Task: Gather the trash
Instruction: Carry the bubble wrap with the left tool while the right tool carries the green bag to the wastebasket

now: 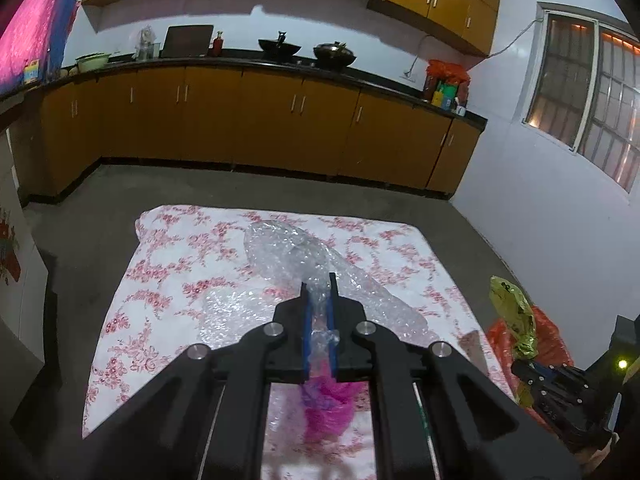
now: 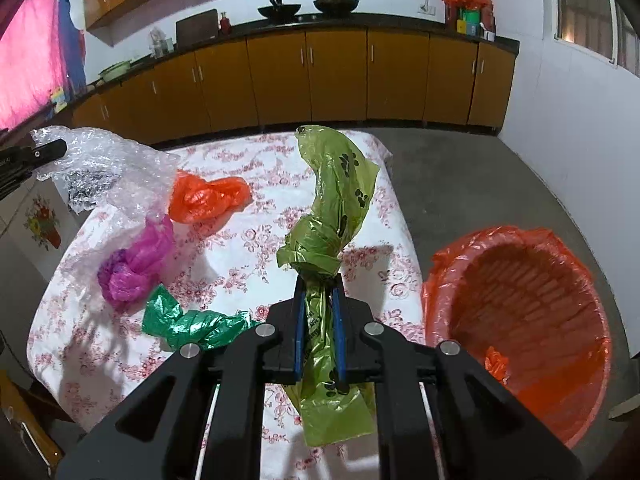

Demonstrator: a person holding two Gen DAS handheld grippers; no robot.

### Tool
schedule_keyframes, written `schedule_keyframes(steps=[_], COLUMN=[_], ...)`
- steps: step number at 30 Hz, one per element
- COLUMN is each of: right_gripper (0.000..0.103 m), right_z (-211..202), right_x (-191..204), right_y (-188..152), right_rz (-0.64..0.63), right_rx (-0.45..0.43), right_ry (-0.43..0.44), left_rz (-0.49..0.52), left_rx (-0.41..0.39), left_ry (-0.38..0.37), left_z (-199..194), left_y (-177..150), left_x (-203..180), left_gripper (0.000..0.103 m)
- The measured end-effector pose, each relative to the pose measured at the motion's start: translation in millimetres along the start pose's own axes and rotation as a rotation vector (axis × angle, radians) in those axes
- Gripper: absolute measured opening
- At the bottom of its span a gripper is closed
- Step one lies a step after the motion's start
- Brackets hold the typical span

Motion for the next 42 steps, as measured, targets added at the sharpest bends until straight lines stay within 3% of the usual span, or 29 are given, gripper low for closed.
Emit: schedule_keyframes(steps=[15,30,42], right_gripper=[0.012,0.012,0.012], right_z=[-63.7,-98.7,-100.8], right_x=[-50.9,-136.8,-175.5], right_y=[-8.3,-39.0,-56.0], right_rz=[0.083,0.242,0.333], right_rx=[-0.095,-0.128,-0.124], right_ry=[-0.046,-0.136,-0.17], left_rz=[0.115,0.241,0.325], left_rx=[-0.028,0.022,0.071], left_ry=[-0.079,-0.224,-0.286], left_z=[-18.5,7.5,37.8], left_y=[-6.5,-34.0,-63.7], left_x=[-80.9,-194.8,-270.2], left_gripper=[0.008,0.008,0.008])
Point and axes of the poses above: each gripper's, at about its wrist camera, not at the fingertips, and z roughly the way its jaws point, x to its left, y to its top, the point moved 6 cm from there along z, roughly the way its jaws point, and after that the axes turned 11 degrees about x, right-handed, at the moved point
